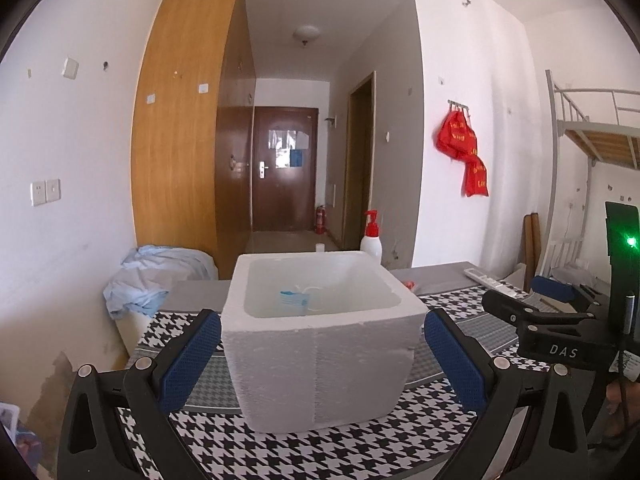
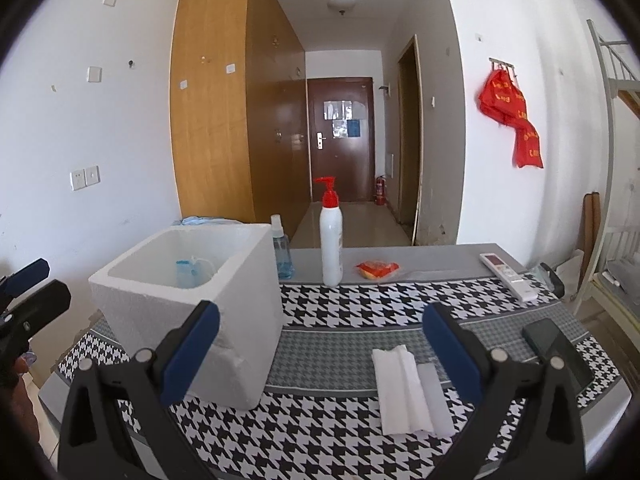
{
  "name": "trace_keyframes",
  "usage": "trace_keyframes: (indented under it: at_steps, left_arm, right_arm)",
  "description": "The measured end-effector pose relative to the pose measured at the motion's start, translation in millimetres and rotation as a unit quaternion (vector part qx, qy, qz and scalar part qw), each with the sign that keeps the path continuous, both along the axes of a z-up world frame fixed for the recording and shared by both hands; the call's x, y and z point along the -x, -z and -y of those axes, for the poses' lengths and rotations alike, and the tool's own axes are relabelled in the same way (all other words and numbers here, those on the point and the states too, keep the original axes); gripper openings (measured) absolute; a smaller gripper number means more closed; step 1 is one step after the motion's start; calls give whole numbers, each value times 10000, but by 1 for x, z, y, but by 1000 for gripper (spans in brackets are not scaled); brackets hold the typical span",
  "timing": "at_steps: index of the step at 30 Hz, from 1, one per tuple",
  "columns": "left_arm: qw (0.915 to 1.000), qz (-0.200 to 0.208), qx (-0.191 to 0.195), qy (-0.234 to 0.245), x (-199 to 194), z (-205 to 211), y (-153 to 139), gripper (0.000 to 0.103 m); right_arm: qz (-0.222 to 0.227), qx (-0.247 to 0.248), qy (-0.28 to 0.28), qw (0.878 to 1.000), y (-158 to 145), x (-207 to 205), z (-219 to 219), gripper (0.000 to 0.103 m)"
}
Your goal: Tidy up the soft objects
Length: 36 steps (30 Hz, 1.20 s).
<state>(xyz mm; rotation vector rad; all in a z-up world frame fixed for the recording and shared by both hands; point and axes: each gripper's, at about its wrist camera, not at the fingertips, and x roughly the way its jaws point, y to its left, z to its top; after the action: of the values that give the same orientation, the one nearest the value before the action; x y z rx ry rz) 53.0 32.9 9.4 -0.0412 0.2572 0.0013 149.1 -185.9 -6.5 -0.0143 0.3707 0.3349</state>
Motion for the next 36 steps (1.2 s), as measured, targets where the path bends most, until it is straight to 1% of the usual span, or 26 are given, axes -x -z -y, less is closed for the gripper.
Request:
trace_keyframes:
  at_steps: [3,7,11,20,36]
  left_arm:
    - [9998,111,-107,-114,2,6,5,102]
    - [10000,58,-62,-10,-1,12,11,102]
    - [9998,117,-141,20,-1,20,17,102]
    - [9997,-48,-19,255,-2,30,24,102]
    - [9975,-170,-11,687,-6,57,31,102]
  right_arm:
    - [-13,-16,77,10000,2,2,7,102]
    - [-64,-7,86,9999,5,4,14,102]
    - [-114,58,139,9998,8,6,19,102]
    - [-247,34,276,9993,14,11,34,102]
    - [-333,150,676,9970,25,17,66,102]
